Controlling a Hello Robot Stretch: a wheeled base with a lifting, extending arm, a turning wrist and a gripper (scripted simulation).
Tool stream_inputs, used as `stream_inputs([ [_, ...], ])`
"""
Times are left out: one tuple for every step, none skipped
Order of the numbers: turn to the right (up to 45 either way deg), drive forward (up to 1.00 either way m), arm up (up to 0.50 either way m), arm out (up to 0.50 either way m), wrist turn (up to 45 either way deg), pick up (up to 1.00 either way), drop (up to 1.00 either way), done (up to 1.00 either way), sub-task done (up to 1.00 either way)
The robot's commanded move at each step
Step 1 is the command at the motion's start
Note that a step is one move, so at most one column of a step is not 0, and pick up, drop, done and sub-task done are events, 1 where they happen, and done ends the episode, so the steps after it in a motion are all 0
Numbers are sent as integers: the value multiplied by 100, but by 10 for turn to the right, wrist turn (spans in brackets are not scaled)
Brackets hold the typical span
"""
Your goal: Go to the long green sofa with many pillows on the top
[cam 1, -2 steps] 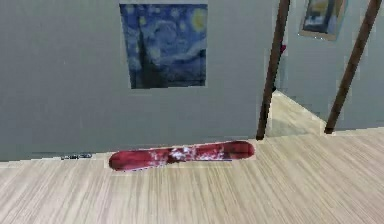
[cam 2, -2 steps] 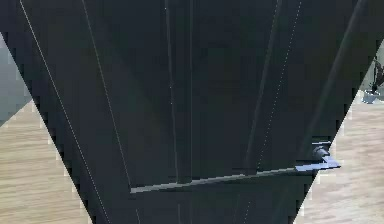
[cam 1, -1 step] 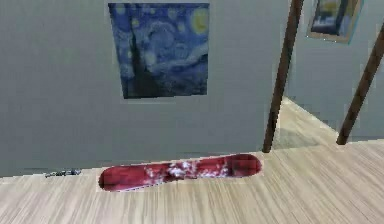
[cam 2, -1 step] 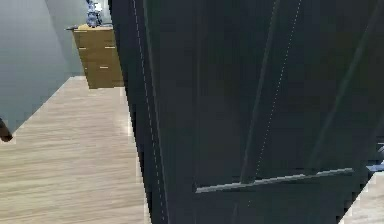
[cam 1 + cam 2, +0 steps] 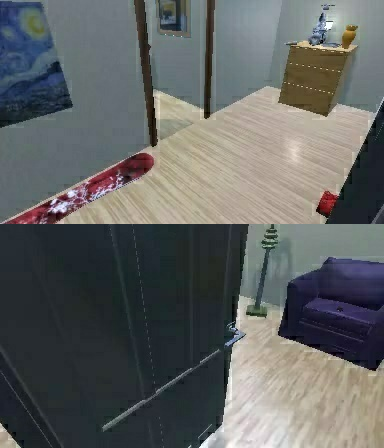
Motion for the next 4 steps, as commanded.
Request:
stream_inputs([
  [0,100,0,0,0,0,0,0,0],
  [0,40,0,0,0,0,0,0,0],
  [-60,0,0,0,0,0,0,0,0],
  [0,80,0,0,0,0,0,0,0],
])
